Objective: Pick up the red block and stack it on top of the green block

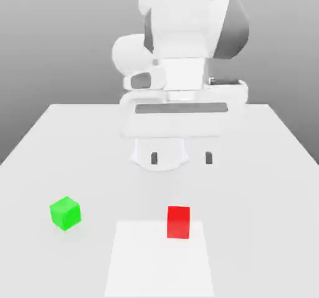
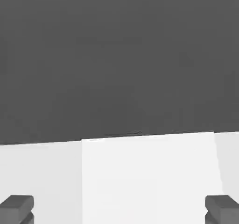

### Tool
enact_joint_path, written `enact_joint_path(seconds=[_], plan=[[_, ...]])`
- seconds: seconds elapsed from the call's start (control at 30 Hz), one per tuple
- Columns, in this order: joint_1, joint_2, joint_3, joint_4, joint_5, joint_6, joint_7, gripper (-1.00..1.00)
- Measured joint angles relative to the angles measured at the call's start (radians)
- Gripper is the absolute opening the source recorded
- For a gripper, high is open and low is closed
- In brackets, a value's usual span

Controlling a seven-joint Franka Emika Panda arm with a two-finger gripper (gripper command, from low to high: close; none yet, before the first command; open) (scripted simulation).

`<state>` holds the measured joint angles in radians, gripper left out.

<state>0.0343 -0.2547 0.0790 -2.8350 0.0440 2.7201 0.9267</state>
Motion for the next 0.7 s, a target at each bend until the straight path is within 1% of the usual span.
enact_joint_path(seconds=[0.1, 0.27, 0.3, 0.53, 0.7], plan=[[0.001, 0.175, 0.013, -0.068, -0.025, 0.132, 0.045, 0.0], [0.038, 0.385, -0.037, -0.059, -0.09, 0.306, 0.098, 0.0], [0.05, 0.421, -0.05, -0.055, -0.096, 0.336, 0.103, -1.0], [0.054, 0.43, -0.055, -0.054, -0.103, 0.345, 0.108, -1.0], [0.052, 0.275, -0.039, -0.076, -0.052, 0.212, 0.071, -1.0]])
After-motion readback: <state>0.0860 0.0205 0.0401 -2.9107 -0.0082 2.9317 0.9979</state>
